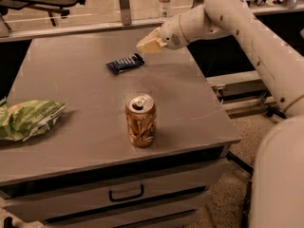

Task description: Move rxbar blueberry near orange can

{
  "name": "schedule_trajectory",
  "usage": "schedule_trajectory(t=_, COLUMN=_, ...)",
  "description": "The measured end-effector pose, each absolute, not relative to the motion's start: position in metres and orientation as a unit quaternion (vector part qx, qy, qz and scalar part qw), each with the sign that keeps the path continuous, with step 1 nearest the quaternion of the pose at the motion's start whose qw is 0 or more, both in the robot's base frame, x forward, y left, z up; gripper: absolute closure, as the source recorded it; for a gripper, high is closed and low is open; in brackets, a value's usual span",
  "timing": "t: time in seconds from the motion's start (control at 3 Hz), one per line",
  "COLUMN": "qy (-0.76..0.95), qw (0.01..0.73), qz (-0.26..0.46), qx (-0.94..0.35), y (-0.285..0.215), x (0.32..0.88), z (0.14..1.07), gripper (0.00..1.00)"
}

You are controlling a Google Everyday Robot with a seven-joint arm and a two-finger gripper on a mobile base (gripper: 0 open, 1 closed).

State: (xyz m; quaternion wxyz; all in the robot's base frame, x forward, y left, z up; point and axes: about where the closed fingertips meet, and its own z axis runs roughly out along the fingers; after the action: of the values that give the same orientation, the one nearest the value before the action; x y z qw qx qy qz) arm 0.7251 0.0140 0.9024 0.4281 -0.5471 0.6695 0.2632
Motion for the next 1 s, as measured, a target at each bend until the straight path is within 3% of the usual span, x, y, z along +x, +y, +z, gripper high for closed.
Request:
schedule_trajectory(t=0.33, qy=0.671, qw=0.416, qz=0.268, qx=-0.553, y=-0.014, x=0.682, z=0.925, gripper=1.00)
schedule_trajectory(t=1.0, qy=0.695, qw=0.374, qz=0.254, qx=-0.558, y=-0.022, x=0.645, z=0.922, gripper=0.53)
